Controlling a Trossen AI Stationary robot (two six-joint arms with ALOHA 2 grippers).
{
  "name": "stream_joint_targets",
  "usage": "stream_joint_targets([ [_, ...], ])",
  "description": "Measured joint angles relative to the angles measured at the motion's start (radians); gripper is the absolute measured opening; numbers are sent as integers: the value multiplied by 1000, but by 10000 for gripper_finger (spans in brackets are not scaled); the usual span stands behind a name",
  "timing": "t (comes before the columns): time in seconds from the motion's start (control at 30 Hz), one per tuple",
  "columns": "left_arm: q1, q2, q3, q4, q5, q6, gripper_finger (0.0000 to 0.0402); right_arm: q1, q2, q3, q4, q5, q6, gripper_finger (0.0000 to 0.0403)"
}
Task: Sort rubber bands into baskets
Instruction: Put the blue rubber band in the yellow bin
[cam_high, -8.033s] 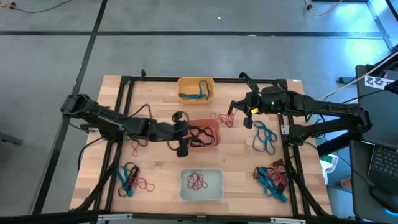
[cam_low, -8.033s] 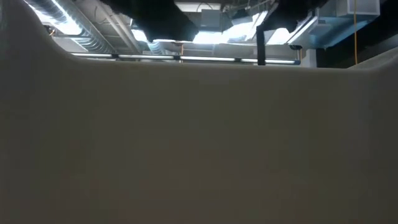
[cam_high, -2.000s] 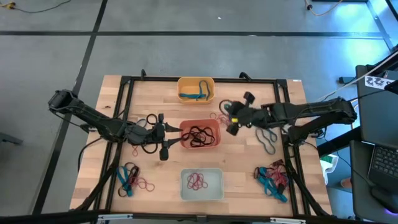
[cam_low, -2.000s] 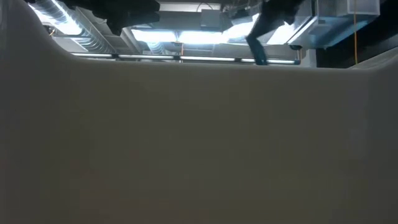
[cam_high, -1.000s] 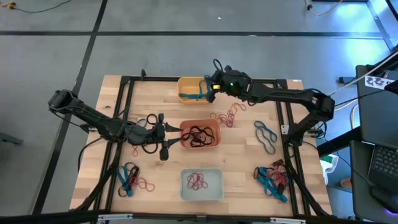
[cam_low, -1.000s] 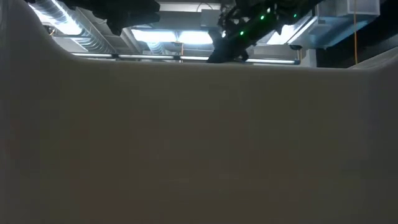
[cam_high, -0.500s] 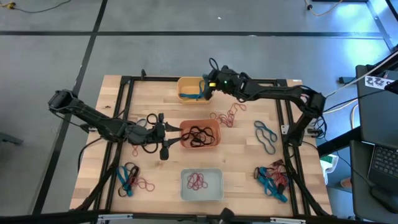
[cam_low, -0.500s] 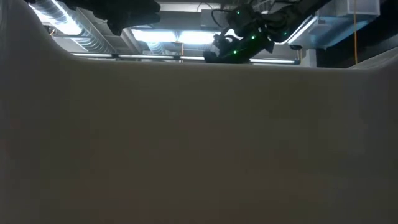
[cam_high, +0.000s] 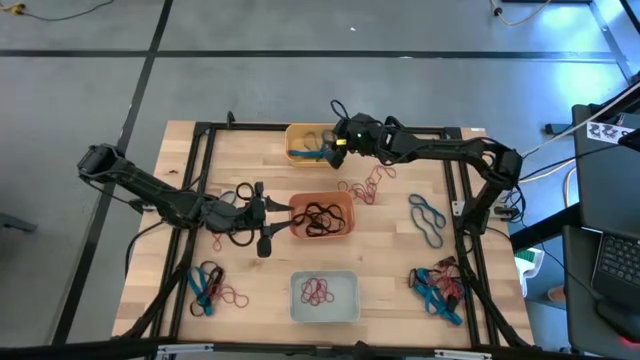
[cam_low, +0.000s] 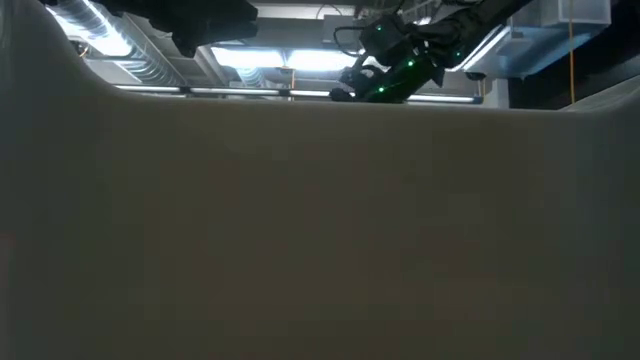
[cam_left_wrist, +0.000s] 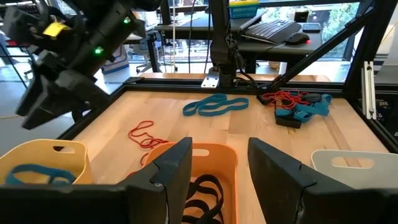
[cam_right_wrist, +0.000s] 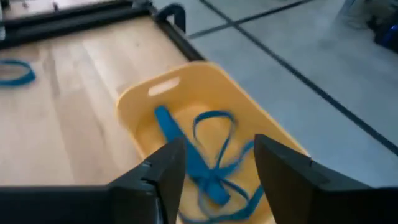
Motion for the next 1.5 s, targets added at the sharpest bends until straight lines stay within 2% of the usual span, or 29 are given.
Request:
stream_joint_targets([
  [0.23, 0, 0, 0, -1, 0, 2, 155, 107, -118, 0, -192, 1, -26, 190],
  [0.5, -2, 0, 0, -2, 0, 18, 155, 300, -269, -40, -199, 16, -44, 182],
  [0.67, -11, 0, 0, -4, 0, 19, 155, 416, -352, -165, -142, 71, -48, 182],
  [0.9, -16, 1, 0, 35, 0, -11, 155, 585, -465, -389, 46, 121, 18, 182],
  [1.1, -17, 1, 0, 4, 0, -5, 155, 718, -482, -533, 221, 142, 40, 182],
  [1.27, -15, 1, 0, -8, 0, -3, 155, 807, -478, -597, 295, 168, 77, 182],
  [1.37, -16, 1, 24, -96, 0, -8, 155, 852, -478, -617, 313, 170, 84, 182],
  [1.5, -16, 1, 96, -342, 0, -110, 155, 889, -478, -640, 357, 216, 80, 182],
])
